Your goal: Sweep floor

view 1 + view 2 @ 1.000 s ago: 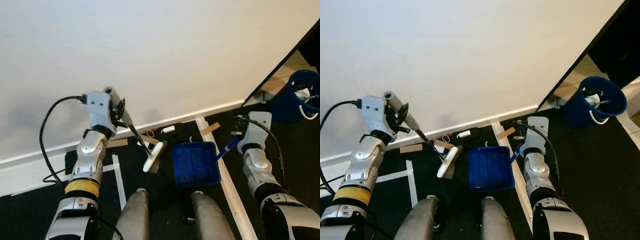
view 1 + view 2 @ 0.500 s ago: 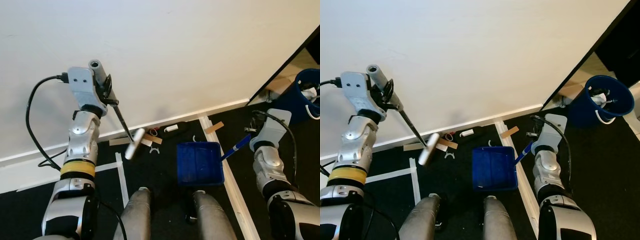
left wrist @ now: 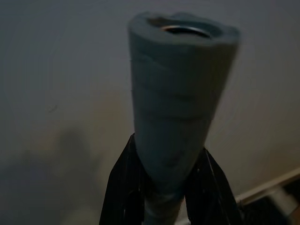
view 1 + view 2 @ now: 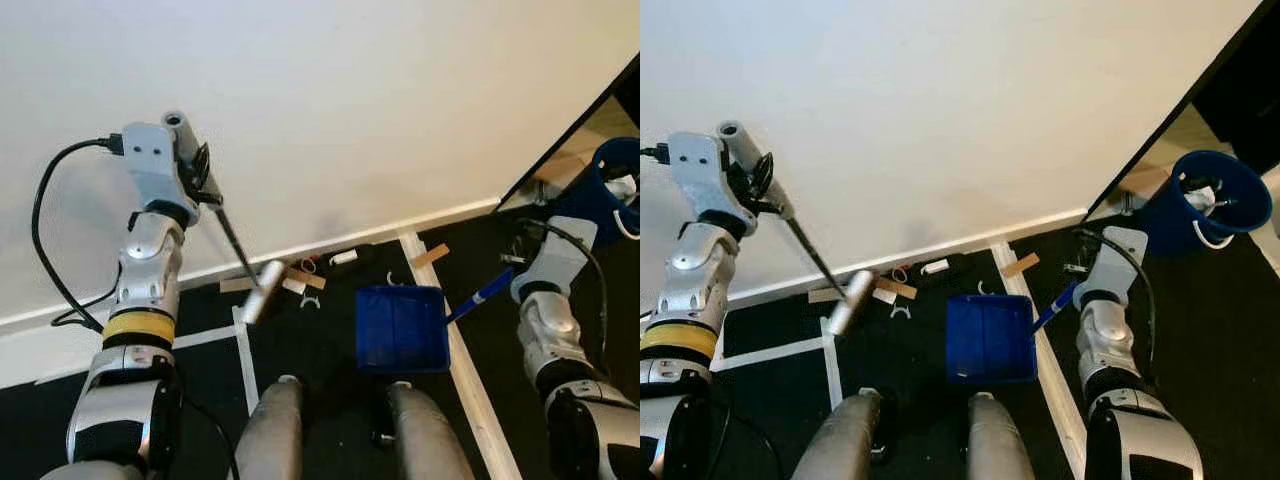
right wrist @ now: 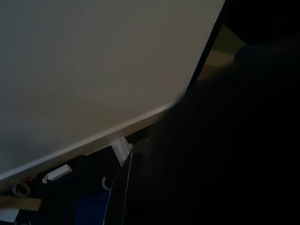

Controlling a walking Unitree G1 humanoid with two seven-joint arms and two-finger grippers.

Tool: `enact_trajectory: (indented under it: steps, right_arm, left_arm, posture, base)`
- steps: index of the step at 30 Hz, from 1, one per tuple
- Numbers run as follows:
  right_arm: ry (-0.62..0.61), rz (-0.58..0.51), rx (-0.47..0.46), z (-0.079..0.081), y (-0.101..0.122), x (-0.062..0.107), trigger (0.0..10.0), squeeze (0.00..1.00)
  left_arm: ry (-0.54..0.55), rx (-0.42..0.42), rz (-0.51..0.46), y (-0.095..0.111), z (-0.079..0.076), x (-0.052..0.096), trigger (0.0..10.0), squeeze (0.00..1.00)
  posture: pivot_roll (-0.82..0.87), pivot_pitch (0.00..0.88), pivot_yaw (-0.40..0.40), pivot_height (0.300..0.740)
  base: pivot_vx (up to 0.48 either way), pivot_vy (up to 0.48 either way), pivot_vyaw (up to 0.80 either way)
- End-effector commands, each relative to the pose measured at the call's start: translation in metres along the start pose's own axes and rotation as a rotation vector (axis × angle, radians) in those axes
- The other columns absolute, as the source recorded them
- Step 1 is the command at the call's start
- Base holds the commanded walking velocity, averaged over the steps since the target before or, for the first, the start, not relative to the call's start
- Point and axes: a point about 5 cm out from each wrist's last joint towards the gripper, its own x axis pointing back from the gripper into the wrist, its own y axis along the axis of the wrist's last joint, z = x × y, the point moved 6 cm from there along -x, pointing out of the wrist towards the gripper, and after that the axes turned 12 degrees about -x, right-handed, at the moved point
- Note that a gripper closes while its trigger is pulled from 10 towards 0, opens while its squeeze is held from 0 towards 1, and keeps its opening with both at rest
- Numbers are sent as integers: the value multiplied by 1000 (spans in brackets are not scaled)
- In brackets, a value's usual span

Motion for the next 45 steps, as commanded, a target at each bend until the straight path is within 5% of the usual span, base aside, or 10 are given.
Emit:
enact_trajectory:
  steps: [1, 6, 22, 28, 33, 37, 41, 45]
  right_arm:
    - [-77, 133, 27, -25, -35, 14, 10000, 0]
    - [-88, 107, 25, -32, -31, 15, 10000, 0]
    - [-104, -34, 28, -45, 12, 2, 10000, 0]
    - [-130, -108, 44, -70, 35, 3, 10000, 0]
    - [-131, -162, 30, -74, 50, 2, 10000, 0]
    - [-106, -239, -36, -71, 69, -1, 10000, 0]
    - [-92, -297, -227, -63, 82, -6, 10000, 0]
    - [-46, -274, -291, -43, 78, -11, 10000, 0]
  left_arm:
    - [25, -39, 34, -7, 12, 2, 10000, 0]
    - [32, -36, 58, -17, 13, 6, 10000, 0]
    - [-7, -73, 8, 3, 6, -8, 10000, 0]
    - [7, -65, 8, -2, 13, -3, 10000, 0]
    - [9, -69, 15, -6, 15, -1, 10000, 0]
    - [4, -71, 20, -8, 14, 1, 10000, 0]
    - [8, -47, -16, 2, 13, -4, 10000, 0]
    - [11, -37, -32, 9, 10, -9, 10000, 0]
  posture:
    - [99, 114, 1, 740]
    - [88, 62, 9, 740]
    - [103, 95, 30, 740]
    - [91, 101, 29, 740]
    - [85, 98, 33, 740]
    - [89, 100, 34, 740]
    - [101, 125, 25, 740]
    - [105, 135, 11, 740]
  base:
    - [0, 0, 0]
    - [0, 0, 0]
    - [0, 0, 0]
    - [0, 0, 0]
    - [0, 0, 0]
    - [0, 0, 0]
    - [0, 0, 0]
    - [0, 0, 0]
